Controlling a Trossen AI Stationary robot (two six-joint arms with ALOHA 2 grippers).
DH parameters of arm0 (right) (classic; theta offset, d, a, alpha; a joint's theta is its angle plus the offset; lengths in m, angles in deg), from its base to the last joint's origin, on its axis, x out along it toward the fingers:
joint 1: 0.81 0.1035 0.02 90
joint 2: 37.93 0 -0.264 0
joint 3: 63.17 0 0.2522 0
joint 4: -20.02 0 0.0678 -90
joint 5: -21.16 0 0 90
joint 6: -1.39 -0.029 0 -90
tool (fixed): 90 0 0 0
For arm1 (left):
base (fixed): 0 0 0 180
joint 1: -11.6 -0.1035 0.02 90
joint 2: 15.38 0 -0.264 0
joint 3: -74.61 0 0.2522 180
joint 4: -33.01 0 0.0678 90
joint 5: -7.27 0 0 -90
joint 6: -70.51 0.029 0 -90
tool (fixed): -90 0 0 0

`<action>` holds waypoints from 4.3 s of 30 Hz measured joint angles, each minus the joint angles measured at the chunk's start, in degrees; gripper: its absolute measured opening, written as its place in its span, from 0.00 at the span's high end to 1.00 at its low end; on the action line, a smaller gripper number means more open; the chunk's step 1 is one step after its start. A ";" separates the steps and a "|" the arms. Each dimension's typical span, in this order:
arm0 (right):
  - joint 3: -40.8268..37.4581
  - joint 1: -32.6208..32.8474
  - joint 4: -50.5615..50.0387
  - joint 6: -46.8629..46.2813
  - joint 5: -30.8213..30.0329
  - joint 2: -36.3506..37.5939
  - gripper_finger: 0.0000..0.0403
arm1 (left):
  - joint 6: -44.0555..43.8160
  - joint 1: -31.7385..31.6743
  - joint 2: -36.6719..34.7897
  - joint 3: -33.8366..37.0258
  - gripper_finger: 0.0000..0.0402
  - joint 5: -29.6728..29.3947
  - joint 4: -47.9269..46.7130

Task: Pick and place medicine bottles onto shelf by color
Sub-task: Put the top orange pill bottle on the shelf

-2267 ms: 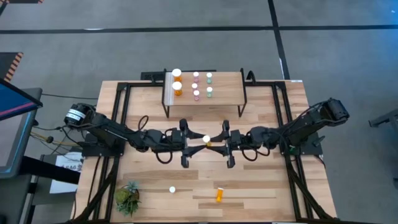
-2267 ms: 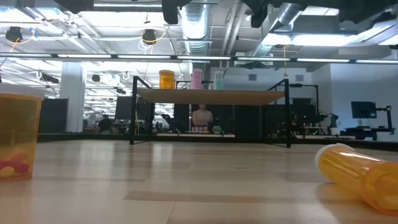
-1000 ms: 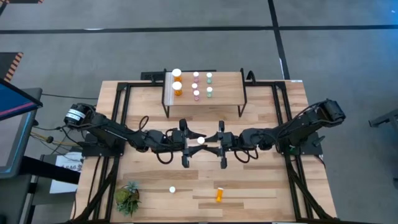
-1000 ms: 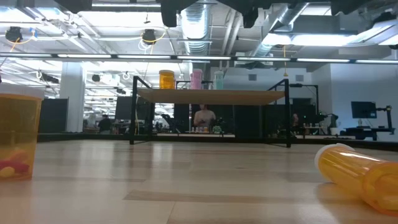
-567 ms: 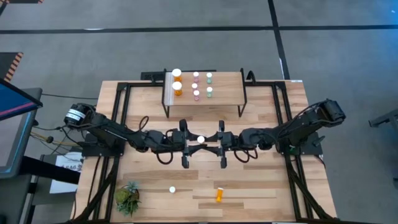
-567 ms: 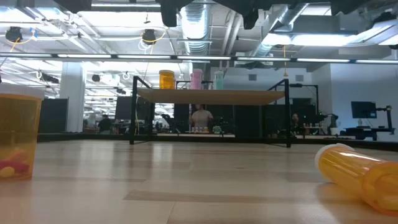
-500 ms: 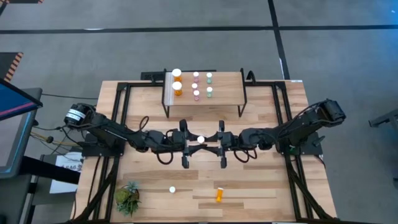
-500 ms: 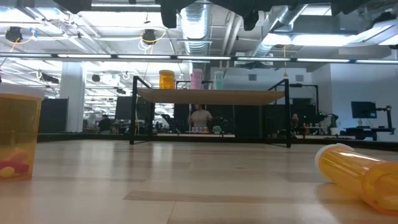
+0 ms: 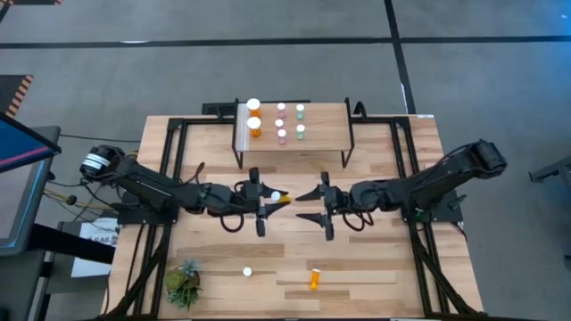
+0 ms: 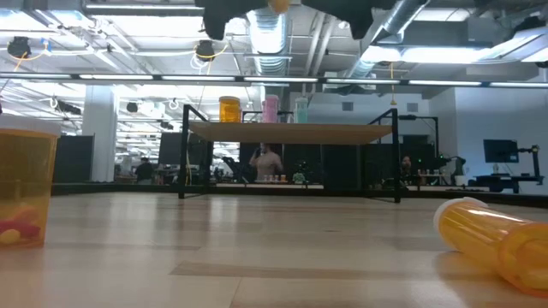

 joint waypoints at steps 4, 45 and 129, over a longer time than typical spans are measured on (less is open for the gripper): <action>-0.02 -0.01 -1.83 -0.03 -0.02 2.17 0.39 | -1.51 0.00 -0.42 0.00 0.74 -0.28 -3.72; 0.00 -3.55 7.86 -5.13 -0.07 -4.06 0.39 | -1.21 -0.15 -0.31 -0.02 0.74 5.20 1.32; 19.91 -3.94 -24.51 8.86 10.58 -7.89 0.43 | -1.52 0.02 -0.83 -0.04 0.74 12.64 -9.60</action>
